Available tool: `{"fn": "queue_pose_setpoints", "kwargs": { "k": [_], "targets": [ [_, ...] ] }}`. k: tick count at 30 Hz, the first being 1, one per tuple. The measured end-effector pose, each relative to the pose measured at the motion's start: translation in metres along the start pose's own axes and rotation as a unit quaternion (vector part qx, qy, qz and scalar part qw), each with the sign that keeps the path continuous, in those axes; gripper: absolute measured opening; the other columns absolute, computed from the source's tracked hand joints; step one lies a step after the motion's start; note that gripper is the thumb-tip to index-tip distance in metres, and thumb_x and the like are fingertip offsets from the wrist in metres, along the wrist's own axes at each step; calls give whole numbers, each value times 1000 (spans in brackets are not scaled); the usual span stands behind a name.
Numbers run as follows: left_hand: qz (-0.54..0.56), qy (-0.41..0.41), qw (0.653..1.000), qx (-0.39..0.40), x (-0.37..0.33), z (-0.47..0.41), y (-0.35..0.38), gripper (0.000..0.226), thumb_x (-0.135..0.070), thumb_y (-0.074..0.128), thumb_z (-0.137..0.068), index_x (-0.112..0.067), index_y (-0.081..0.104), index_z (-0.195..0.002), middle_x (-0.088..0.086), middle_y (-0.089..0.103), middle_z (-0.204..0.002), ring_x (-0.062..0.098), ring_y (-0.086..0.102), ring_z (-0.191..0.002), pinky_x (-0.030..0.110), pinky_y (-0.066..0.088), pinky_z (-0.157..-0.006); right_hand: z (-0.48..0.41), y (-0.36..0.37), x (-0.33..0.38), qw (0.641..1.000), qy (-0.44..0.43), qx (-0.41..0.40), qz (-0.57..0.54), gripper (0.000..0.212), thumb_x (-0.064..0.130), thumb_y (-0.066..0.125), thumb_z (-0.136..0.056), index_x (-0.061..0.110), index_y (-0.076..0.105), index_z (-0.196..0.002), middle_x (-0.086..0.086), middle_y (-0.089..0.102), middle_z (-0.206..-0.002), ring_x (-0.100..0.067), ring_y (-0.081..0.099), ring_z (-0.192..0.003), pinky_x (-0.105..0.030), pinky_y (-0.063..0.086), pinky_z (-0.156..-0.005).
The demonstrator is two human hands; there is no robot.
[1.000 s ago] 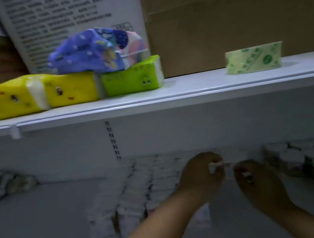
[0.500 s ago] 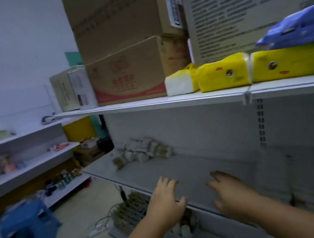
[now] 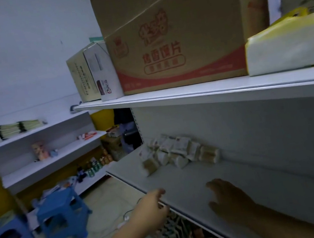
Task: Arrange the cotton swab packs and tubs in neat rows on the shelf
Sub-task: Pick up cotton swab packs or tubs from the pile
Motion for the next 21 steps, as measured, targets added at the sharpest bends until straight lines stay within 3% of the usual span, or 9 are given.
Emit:
{"fn": "queue_pose_setpoints", "kwargs": {
  "k": [4,9,14,16,19,21],
  "targets": [
    [16,-20,998,-57,33,-41,-17,49,-31,53,-91,-22,41,-138,0,51,-135,14,52,-118,27,44,-97,-53,17,6,998,38,-27,-34,56,35,42,-97,21,20,-147,-1,23,-152,-20,27,-138,-29,27,-111],
    [11,8,996,-83,66,-101,-22,60,-31,64,-84,-21,41,-138,2,38,-143,19,47,-123,24,39,-97,-111,35,13,991,102,-67,-52,63,39,45,-94,22,18,-148,-2,21,-154,-22,26,-139,-34,25,-113],
    [55,30,990,-124,98,-176,-29,78,-33,73,-76,-30,32,-143,2,15,-157,26,23,-141,38,31,-110,-156,29,19,956,223,-172,-80,68,48,53,-88,32,21,-146,3,36,-147,-24,36,-131,-39,34,-105],
    [79,58,989,-111,104,-200,-20,77,-32,73,-74,-32,35,-141,1,14,-157,22,17,-143,35,29,-111,-166,29,20,941,269,-190,-73,68,54,55,-84,36,25,-143,3,41,-142,-25,39,-128,-41,34,-102],
    [114,89,987,-73,104,-220,-5,71,-23,70,-77,-33,38,-140,-3,13,-154,20,32,-134,26,38,-97,-175,30,19,929,304,-208,-37,71,62,55,-80,40,25,-141,4,43,-140,-25,38,-127,-41,33,-100],
    [153,86,982,-76,106,-224,-2,67,-17,68,-78,-35,40,-137,-5,19,-149,18,47,-116,23,41,-82,-177,32,18,927,309,-212,-14,70,64,53,-80,42,25,-141,4,42,-140,-25,37,-127,-40,32,-101]
  ]
}}
Point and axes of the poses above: each hand's wrist, its own z-axis away from the middle knuckle, its own y-axis out of the palm, x = y × z, the point moved 7 cm from there along -z, towards the middle knuckle
